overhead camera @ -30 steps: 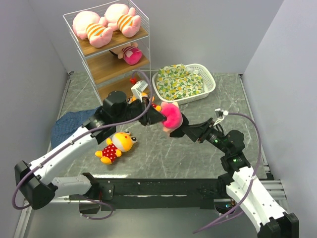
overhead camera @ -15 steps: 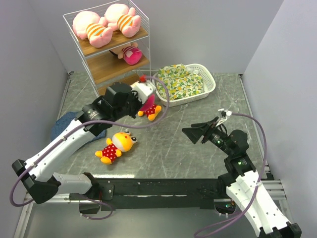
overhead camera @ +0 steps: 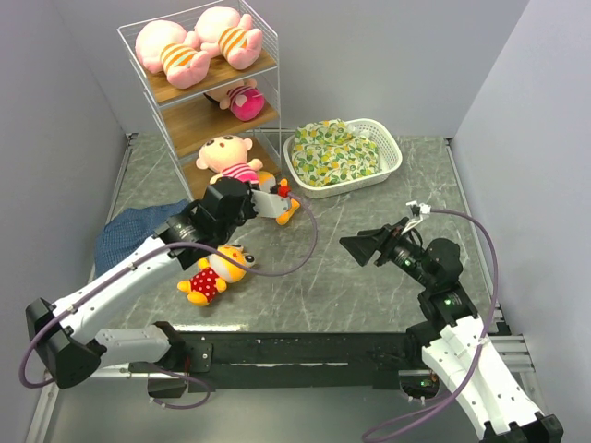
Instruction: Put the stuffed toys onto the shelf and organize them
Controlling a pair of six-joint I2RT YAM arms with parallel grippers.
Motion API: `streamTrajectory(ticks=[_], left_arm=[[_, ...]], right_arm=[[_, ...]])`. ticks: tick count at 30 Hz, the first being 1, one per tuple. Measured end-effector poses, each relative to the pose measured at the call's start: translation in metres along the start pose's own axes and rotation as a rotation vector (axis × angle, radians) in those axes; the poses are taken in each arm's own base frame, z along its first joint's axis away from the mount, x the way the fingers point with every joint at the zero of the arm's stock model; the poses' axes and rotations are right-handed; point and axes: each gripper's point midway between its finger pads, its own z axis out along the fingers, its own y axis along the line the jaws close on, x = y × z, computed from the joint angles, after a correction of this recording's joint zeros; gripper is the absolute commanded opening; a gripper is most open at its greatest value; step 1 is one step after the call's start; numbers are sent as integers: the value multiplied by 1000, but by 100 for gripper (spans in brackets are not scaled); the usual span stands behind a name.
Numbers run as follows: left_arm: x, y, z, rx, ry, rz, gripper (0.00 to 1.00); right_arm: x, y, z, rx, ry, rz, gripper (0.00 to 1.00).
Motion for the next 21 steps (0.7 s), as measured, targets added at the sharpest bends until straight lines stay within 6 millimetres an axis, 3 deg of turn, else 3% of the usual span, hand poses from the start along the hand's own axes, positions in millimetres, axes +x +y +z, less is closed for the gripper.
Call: streamTrajectory(ticks=[3,9,21], left_arm=[[3,12,1,-39,-15,45,1],[26,57,7,-153,-1,43,1],[46,89,23,-205,-46,10,8]], right_arm=[[-3,2,0,-3,-3,-2,100],[-2,1,0,0,0,-3,100],[-14,11,-1,-11,-15,-33,100]])
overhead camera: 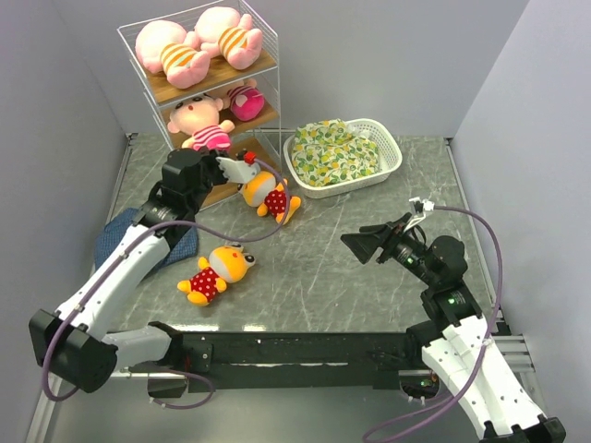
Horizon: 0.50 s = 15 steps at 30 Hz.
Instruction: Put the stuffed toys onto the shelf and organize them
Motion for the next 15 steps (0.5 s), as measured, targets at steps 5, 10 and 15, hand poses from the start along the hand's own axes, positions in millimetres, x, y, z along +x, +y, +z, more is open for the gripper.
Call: streamTrajectory(ticks=[5,10,15], left_arm=[[5,-7,19,17,-4,3,12],[20,-15,38,38,31,22,16],[32,-12,48,25,58,35,22]], right_arm=[[-3,2,0,-2,-2,-8,100],[-7,5,-1,-5,-6,-23,100],[-11,9,-2,-10,-12,-34,100]])
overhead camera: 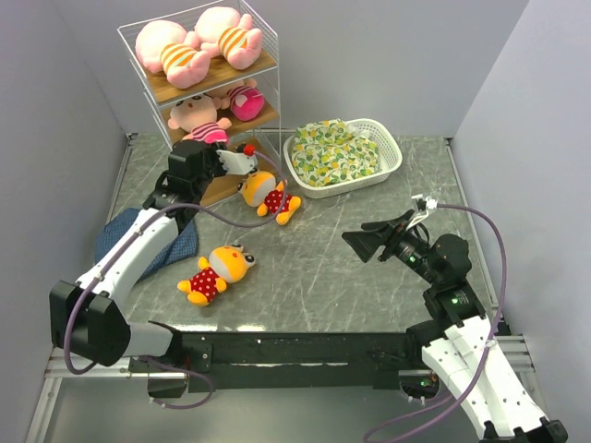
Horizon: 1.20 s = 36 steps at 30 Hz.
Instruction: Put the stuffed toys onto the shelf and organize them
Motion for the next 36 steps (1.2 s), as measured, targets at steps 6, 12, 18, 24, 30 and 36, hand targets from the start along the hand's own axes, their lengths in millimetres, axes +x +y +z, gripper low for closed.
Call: streamTrajectory(ticks=[6,12,18,24,30,36], left_arm=[[2,9,8,-38,4,3,24],[5,14,18,-65,22,18,32],[13,22,30,-91,59,20,34],[23,24,33,-99,91,27,43],[26,24,36,-103,104,30,52],[26,29,42,-113,110,26,59]], right_arm=[[-2,2,0,-4,-4,-5,100],[-2,2,0,-6,-1,-5,100],[-1,3,0,-10,1,-6,100],[-1,2,-1,-9,3,-12,100],[-1,4,-1,-16,4,-16,100],[-2,7,-4,-25,-2,-21,100]])
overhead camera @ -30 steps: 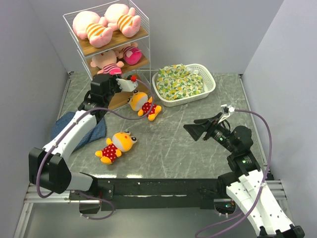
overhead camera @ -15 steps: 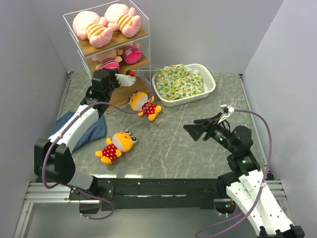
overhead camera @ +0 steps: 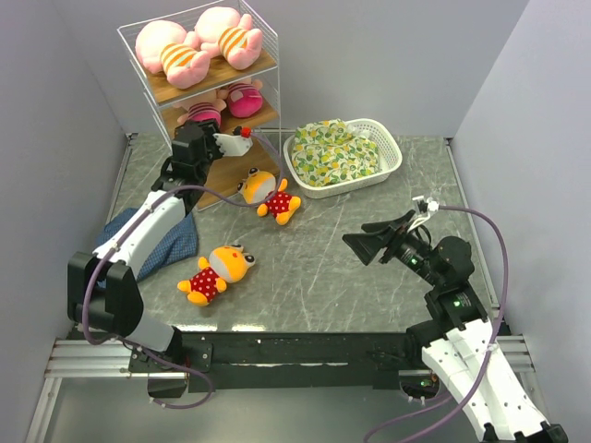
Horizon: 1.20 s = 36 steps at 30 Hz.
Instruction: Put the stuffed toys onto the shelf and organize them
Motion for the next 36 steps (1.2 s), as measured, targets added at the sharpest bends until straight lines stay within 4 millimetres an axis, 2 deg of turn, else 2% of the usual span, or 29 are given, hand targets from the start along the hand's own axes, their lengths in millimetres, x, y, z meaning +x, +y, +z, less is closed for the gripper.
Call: streamTrajectory(ticks=[4,8,14,17,20,25,28,29,31,34,36], left_arm=[[-2,-1,-2,4,-6,-29,61],[-13,1,-14,15,-46,-95,73],[-42,28,-58,-33,-181,-246,90],[-60,29,-78,-24,-257,-333,95],[-81,13,-97,36,-344,-446,99],[-108,-24,-120,197,-475,-648,99],[-120,-40,-127,277,-523,-786,96],[-123,-44,-127,301,-527,-818,90],[-134,-54,-125,371,-535,-905,87],[-152,-76,-105,461,-488,-982,85],[-162,-98,-92,495,-448,-988,82]], right_arm=[[-4,4,-3,-6,-8,-5,100],[-6,7,-4,-11,-15,-6,100],[-9,3,-5,48,2,39,100],[-7,-8,-2,107,14,90,100],[4,-21,2,171,50,160,100],[23,-41,7,259,118,259,100],[29,-47,7,284,133,283,100],[30,-47,6,286,133,284,100],[29,-46,5,287,128,281,100],[31,-47,2,288,124,277,100],[34,-48,0,292,127,276,100]])
